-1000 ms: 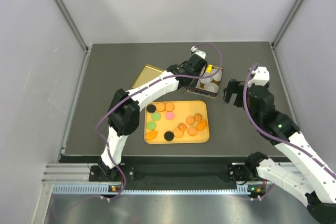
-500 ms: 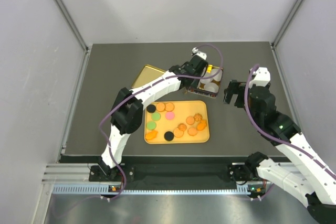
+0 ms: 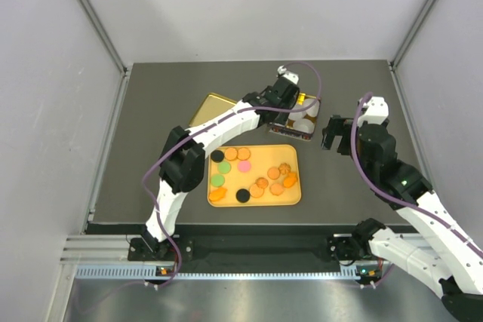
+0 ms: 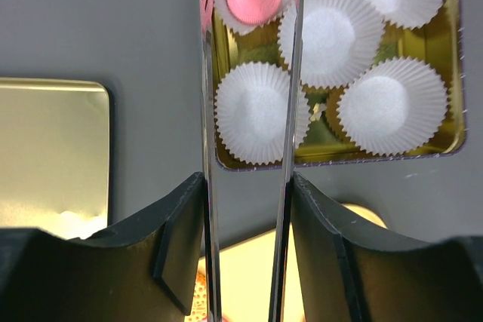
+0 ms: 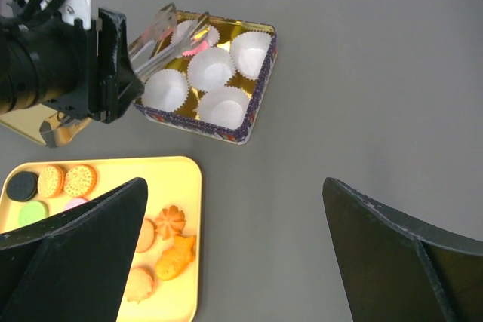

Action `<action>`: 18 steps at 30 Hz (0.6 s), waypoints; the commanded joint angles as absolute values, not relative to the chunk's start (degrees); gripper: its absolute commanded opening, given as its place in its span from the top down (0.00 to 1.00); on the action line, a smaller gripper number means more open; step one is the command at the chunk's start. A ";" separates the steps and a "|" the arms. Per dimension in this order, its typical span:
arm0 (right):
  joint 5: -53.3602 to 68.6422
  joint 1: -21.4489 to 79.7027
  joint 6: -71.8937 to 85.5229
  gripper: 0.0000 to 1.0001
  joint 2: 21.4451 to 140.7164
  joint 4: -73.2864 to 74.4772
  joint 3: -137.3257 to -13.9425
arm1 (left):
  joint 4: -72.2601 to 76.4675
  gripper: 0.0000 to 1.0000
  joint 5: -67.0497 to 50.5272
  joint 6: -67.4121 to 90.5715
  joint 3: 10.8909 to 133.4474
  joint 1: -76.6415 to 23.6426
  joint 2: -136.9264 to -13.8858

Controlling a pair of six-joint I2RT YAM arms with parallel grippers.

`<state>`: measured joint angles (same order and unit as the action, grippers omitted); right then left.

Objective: Pack the cookies

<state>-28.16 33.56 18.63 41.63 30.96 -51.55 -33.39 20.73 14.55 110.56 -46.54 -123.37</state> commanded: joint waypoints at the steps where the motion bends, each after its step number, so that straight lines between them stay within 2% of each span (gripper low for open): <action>1: -27.86 32.96 17.67 0.00 41.31 30.15 -53.44 | -31.38 0.48 20.48 13.10 114.35 -46.41 -120.07; 7: -27.69 32.96 17.75 0.00 43.24 29.80 -54.75 | -32.08 0.50 17.58 14.76 109.35 -46.41 -111.90; 18: -26.81 32.87 17.58 0.00 45.44 28.57 -55.37 | -34.53 0.52 13.27 19.51 86.24 -48.07 -89.50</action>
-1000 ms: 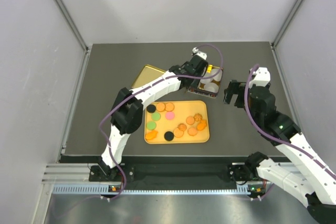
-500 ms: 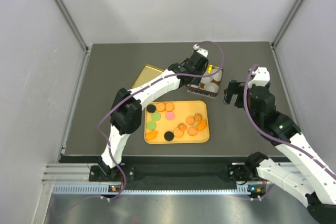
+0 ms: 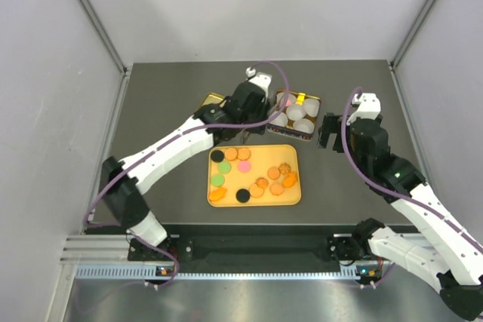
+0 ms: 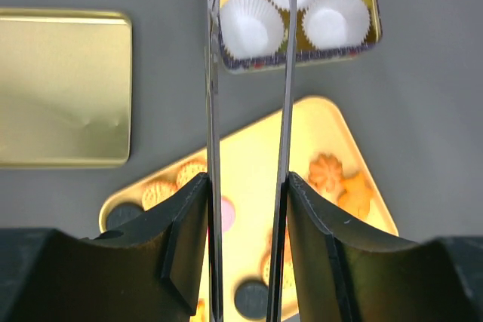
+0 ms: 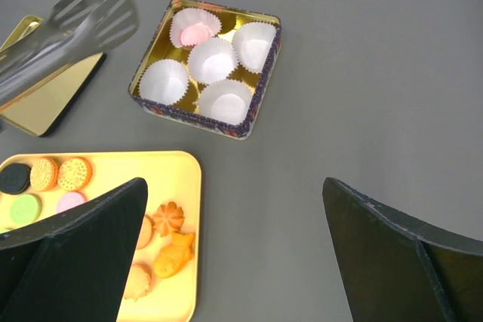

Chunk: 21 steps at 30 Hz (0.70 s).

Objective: Pack the cookies

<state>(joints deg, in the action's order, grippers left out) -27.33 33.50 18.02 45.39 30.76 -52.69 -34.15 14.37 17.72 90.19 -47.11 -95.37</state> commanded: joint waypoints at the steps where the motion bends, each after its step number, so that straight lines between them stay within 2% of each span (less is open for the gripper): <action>1: -26.63 32.87 17.58 0.00 45.35 28.30 -55.11 | -35.06 0.52 13.53 20.03 83.26 -48.34 -87.99; 14: -23.99 32.78 17.84 0.00 47.46 26.72 -53.09 | -45.79 0.52 20.48 25.75 65.49 -49.57 -70.94; 21: -24.17 32.78 17.58 0.00 47.37 26.37 -52.38 | -46.41 0.52 15.13 26.10 60.65 -49.75 -67.06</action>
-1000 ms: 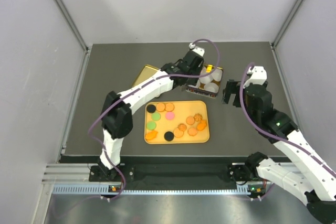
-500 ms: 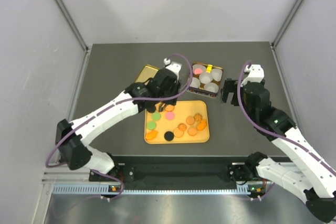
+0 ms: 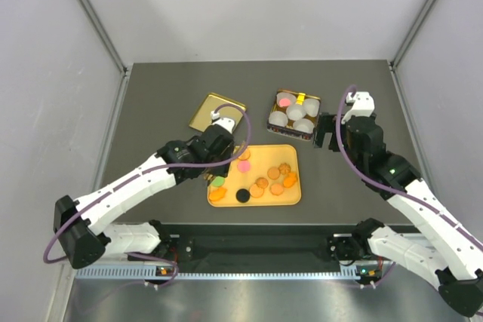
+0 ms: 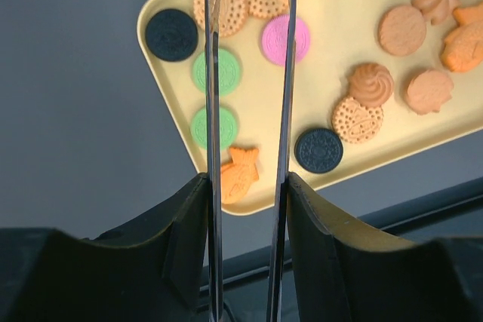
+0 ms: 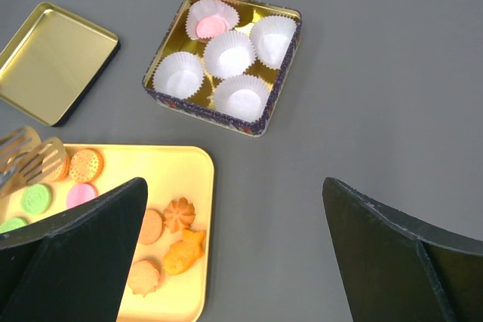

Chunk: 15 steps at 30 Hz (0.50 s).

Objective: Pack the cookies

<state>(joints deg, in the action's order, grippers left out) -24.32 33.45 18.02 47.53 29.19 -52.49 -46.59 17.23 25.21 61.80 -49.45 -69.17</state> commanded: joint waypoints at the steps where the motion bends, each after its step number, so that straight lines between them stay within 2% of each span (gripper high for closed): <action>1: -24.17 32.78 17.58 0.00 47.29 26.37 -52.21 | -46.67 0.52 13.46 26.10 59.77 -49.83 -66.89; 15: -24.61 32.70 17.75 0.00 47.29 26.46 -51.59 | -48.87 0.50 9.23 24.70 57.13 -50.98 -66.88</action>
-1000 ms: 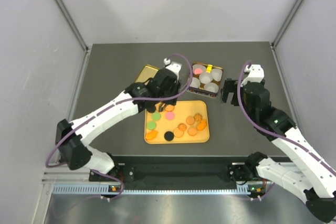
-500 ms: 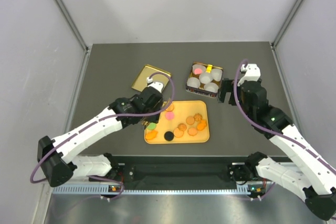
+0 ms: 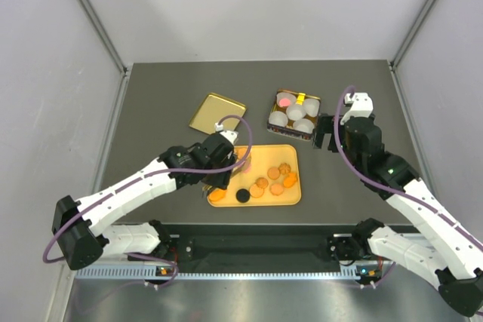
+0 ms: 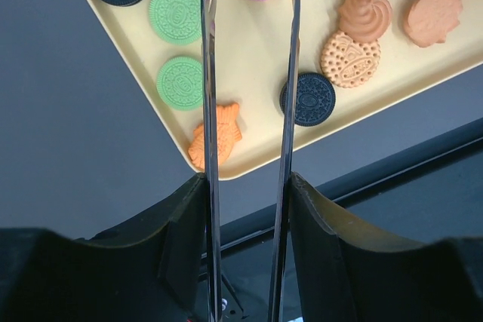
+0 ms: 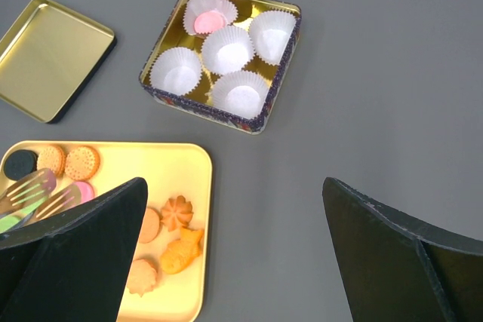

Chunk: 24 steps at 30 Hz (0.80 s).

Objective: Pack the cookies

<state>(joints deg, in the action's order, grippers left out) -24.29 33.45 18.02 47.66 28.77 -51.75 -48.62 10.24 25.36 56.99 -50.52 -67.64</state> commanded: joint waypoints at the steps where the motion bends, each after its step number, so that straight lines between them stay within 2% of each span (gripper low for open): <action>1: -24.61 32.78 17.67 0.00 47.29 26.37 -51.59 | -48.78 0.50 9.23 24.61 57.22 -51.15 -67.32; 24: -24.61 32.78 17.67 0.00 46.41 26.37 -50.98 | -50.27 0.50 12.48 24.17 60.03 -54.67 -73.39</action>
<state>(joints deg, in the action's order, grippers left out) -24.29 33.30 18.02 47.62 28.77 -51.35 -49.25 10.59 24.53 57.23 -53.87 -72.69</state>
